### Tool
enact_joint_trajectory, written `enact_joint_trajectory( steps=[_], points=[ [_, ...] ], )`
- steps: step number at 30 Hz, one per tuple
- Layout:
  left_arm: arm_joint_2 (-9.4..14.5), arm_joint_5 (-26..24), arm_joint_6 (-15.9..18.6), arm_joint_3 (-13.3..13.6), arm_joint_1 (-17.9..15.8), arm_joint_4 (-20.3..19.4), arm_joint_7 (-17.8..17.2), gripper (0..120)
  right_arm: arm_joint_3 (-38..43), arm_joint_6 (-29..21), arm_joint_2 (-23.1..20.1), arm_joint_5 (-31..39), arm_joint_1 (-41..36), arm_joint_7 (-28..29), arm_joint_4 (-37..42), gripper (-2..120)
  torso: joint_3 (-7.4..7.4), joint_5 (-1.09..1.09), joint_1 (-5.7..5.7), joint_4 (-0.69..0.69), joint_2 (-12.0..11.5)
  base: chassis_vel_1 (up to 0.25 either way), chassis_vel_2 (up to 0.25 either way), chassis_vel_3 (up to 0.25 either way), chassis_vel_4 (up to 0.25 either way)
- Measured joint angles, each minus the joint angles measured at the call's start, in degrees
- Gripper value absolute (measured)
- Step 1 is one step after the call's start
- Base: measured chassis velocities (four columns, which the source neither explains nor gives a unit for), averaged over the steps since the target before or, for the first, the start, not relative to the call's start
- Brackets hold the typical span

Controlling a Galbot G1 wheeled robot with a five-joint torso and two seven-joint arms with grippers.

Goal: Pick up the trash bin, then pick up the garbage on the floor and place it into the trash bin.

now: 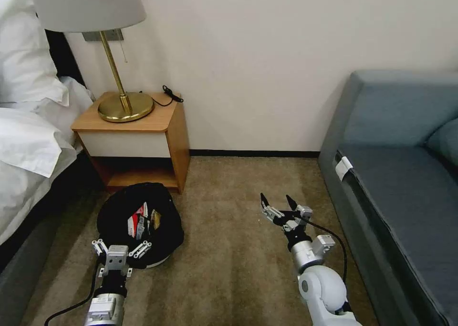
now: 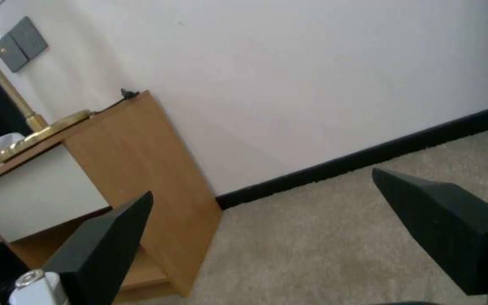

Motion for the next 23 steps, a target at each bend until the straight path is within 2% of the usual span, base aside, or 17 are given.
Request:
enact_joint_trajectory(
  steps=[23],
  points=[
    [0.0, 0.0, 0.0, 0.0, 0.0, 0.0, 0.0, 100, 0.0, 0.0, 0.0, 0.0, 0.0, 0.0, 0.0, 100, 0.0, 0.0, 0.0, 0.0, 0.0, 0.0, 0.0, 0.0, 0.0]
  ],
)
